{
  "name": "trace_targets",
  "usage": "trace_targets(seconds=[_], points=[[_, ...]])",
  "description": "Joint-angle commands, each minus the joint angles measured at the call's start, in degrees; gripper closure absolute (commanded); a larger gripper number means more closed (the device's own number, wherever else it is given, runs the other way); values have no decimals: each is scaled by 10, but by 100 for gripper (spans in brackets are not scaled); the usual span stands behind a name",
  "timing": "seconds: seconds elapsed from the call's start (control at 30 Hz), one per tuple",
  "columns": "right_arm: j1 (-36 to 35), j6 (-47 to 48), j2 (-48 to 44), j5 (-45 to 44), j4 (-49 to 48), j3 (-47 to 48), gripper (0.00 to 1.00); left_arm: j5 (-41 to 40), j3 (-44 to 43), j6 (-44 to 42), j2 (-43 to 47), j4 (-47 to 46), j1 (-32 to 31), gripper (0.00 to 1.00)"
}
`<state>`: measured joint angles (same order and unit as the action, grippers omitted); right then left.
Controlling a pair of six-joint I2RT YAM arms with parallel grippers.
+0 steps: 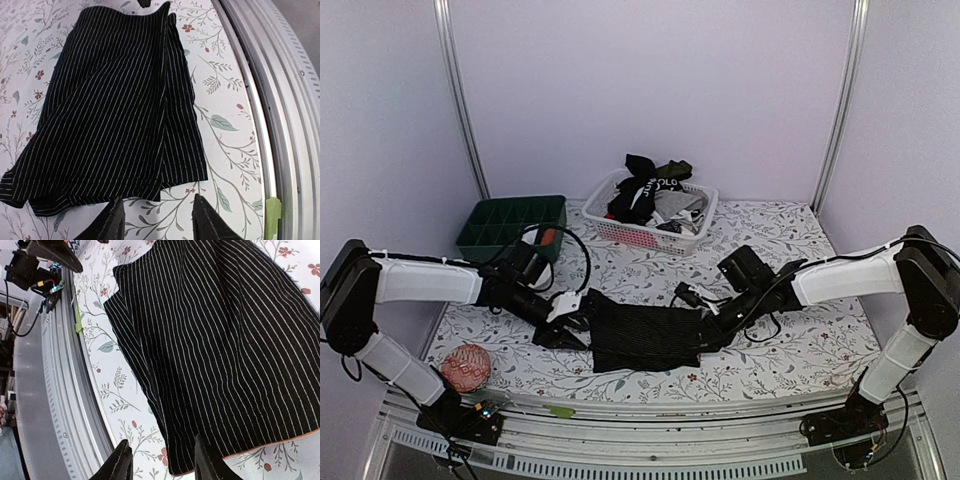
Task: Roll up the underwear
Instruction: Adjust the underwear at the center of the board.
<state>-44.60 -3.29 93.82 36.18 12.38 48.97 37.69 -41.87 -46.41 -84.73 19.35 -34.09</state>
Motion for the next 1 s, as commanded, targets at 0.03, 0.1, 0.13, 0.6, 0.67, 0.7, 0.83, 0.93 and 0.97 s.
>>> trace_targets(seconds=[0.03, 0.1, 0.13, 0.6, 0.67, 0.7, 0.83, 0.93, 0.97], points=[[-23, 88, 18, -73, 41, 22, 57, -5, 23, -55, 22, -51, -11, 54], [-29, 94, 29, -84, 50, 28, 57, -6, 25, -65, 22, -47, -14, 54], [-32, 96, 33, -89, 54, 31, 59, -9, 27, -70, 22, -45, -19, 54], [-36, 118, 28, -114, 98, 39, 68, -82, -14, -69, -53, -54, -56, 62], [-37, 118, 29, -119, 101, 39, 69, -90, -17, -70, -62, -56, -58, 64], [-36, 118, 30, -122, 102, 40, 70, -95, -18, -70, -66, -56, -58, 65], [-36, 122, 32, -129, 108, 45, 74, -108, -23, -70, -79, -56, -61, 68], [-36, 124, 32, -131, 111, 47, 79, -113, -27, -71, -90, -53, -62, 72], [-36, 124, 32, -132, 112, 48, 82, -113, -29, -71, -92, -52, -62, 75]])
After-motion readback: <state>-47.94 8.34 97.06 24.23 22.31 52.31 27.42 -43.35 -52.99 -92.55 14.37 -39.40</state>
